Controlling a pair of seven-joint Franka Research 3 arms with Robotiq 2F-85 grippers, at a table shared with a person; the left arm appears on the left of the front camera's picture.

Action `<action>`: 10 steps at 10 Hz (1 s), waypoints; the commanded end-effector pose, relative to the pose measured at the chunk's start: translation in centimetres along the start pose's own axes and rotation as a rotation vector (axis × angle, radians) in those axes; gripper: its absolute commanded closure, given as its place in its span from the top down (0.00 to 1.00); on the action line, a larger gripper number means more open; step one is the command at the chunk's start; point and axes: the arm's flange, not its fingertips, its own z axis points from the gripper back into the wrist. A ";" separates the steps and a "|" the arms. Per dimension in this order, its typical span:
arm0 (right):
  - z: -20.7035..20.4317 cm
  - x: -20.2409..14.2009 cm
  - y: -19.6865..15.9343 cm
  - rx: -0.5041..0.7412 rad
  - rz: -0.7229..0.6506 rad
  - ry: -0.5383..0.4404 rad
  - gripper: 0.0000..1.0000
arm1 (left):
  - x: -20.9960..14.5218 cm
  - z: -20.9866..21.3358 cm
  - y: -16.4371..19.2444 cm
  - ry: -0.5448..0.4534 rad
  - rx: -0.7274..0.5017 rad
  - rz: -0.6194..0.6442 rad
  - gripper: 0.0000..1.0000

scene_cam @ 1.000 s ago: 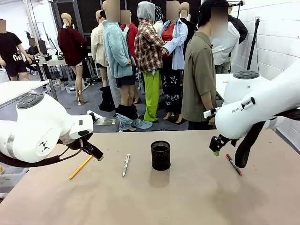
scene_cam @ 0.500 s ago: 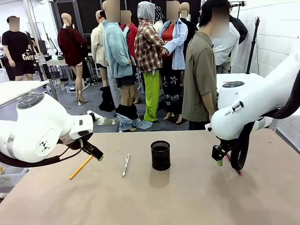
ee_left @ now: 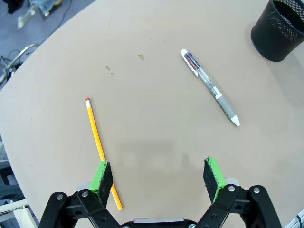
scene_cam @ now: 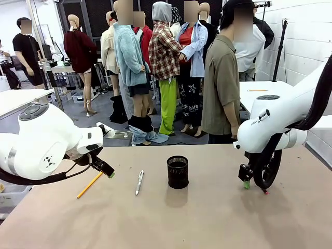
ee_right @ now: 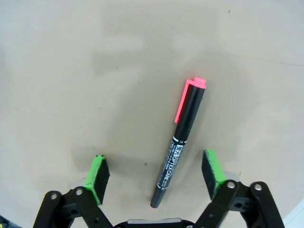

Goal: Place the pens into the pen holder.
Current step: Pick up a writing instrument from the table and place it into the Pen holder.

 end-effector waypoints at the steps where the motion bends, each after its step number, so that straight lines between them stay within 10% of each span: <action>1: -0.5 0.1 -0.5 0.024 0.013 -0.010 0.63 | 0.0 0.0 0.1 -0.001 0.000 0.003 1.00; 4: -0.7 0.4 -0.6 0.029 0.035 0.007 0.03 | 0.0 0.0 0.1 -0.001 0.000 0.003 1.00; 10: 1.4 -0.2 1.2 0.140 0.291 -0.033 0.00 | 0.0 0.0 0.1 -0.001 0.000 0.003 1.00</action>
